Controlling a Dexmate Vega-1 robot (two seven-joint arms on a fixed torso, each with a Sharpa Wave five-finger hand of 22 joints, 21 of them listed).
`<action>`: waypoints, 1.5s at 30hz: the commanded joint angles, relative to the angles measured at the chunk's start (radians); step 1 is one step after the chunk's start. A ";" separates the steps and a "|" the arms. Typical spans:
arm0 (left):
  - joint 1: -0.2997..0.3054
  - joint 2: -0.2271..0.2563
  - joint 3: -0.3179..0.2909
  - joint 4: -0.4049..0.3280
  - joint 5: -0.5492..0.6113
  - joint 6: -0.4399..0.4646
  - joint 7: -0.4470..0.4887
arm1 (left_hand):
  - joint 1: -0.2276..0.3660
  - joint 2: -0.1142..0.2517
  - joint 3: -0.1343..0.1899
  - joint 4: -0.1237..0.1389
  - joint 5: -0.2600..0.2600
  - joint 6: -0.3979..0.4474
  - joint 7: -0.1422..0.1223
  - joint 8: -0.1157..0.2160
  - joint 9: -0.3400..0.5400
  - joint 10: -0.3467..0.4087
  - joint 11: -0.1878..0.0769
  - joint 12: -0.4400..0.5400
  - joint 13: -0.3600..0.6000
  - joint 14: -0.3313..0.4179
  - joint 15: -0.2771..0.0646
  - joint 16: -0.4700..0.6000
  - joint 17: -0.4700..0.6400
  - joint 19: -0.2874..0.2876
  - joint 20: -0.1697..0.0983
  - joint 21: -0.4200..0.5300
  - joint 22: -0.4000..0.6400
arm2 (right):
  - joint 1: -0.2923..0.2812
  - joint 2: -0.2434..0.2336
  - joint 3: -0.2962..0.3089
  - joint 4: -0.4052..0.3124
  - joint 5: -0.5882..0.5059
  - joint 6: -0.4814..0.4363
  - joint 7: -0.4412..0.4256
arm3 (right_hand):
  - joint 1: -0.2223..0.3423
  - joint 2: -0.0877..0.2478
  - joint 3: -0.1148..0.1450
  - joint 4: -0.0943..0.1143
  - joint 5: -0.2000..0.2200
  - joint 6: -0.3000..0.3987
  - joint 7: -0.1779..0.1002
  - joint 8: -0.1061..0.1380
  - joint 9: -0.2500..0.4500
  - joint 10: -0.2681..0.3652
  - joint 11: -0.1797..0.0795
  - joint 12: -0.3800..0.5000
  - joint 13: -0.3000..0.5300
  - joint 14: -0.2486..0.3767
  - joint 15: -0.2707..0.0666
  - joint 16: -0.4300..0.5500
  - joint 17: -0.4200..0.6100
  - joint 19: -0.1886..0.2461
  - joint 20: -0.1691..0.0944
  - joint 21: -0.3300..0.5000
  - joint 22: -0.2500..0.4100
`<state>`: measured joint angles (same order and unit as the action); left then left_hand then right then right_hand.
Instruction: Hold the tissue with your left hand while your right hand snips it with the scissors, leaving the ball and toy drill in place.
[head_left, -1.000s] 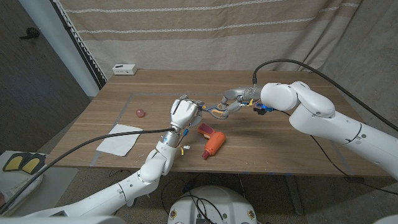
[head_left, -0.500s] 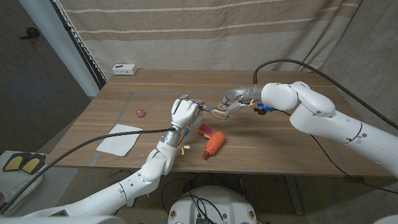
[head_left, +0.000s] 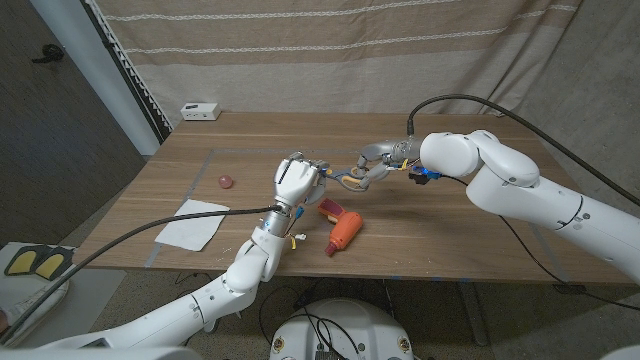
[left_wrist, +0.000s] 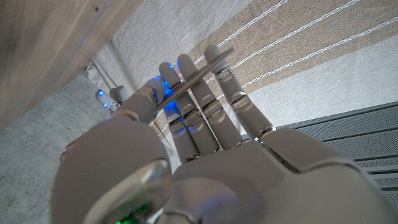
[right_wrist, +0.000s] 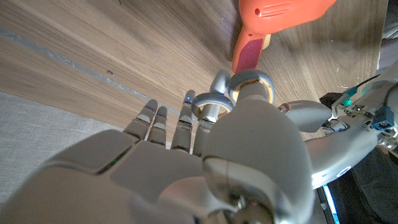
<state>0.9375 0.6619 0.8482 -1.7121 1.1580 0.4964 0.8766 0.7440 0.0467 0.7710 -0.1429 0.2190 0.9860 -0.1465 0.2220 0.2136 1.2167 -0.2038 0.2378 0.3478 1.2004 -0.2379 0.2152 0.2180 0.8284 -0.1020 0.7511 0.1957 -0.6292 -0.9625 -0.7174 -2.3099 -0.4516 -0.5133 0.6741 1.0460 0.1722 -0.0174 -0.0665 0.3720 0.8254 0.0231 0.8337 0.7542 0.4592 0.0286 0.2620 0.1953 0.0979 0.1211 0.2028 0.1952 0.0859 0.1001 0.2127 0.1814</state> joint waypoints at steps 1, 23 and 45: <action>0.008 0.003 -0.006 -0.013 -0.001 -0.007 0.021 | 0.011 0.019 0.008 -0.003 0.001 0.019 0.006 0.014 0.008 0.013 -0.002 0.001 0.001 0.010 0.000 0.007 0.002 -0.006 -0.079 0.006 0.000 | 0.001 -0.001 0.001 -0.001 0.011 -0.004 0.001 | 0.008 0.005 0.011 -0.002 -0.005 0.017 0.001 0.008 0.000 0.012 0.001 -0.008 0.002 0.001 -0.010 -0.001 0.001 0.003 0.001 0.001 0.003; 0.026 0.012 -0.019 0.000 -0.005 0.001 0.058 | -0.013 -0.209 -0.011 -0.014 -0.044 0.032 -0.007 -0.011 -0.017 0.056 0.000 -0.028 -0.089 0.032 0.004 -0.019 -0.034 0.017 -0.083 0.021 -0.016 | 0.002 -0.010 -0.001 -0.014 0.033 -0.014 -0.004 | 0.004 -0.003 0.028 -0.003 -0.024 0.031 0.001 0.020 -0.022 0.012 0.006 -0.020 0.000 0.009 -0.020 -0.002 -0.001 0.009 -0.002 0.000 0.003; 0.048 0.046 -0.042 -0.037 -0.056 -0.055 0.043 | -0.253 -0.238 -0.194 -0.030 -0.016 -0.130 -0.057 -0.033 -0.023 -0.382 0.002 -0.061 -0.147 -0.384 0.013 -0.043 -0.039 -0.101 -0.012 -0.279 -0.013 | -0.011 -0.025 0.009 -0.030 0.047 -0.022 -0.017 | 0.003 -0.005 0.042 -0.006 -0.034 0.025 0.004 0.031 -0.029 0.017 0.011 -0.027 -0.001 0.012 -0.023 -0.004 -0.001 0.012 0.000 -0.001 0.003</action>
<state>0.9708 0.6905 0.8210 -1.7281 1.1411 0.4813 0.9279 0.5040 -0.1954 0.6049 -0.1753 0.1963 0.9037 -0.2079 0.1918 0.1866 0.9412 -0.2031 0.1840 0.1998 0.9049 -0.1355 0.1780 0.1775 0.7968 -0.0980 0.5273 0.1767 -0.6295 -0.9793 -0.7174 -2.3321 -0.4143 -0.5343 0.6680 1.0424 0.1600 0.0180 -0.0695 0.3397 0.8436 0.0411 0.8558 0.7220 0.4733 0.0320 0.2400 0.1955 0.1071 0.1014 0.2029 0.1905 0.0913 0.0946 0.2127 0.1816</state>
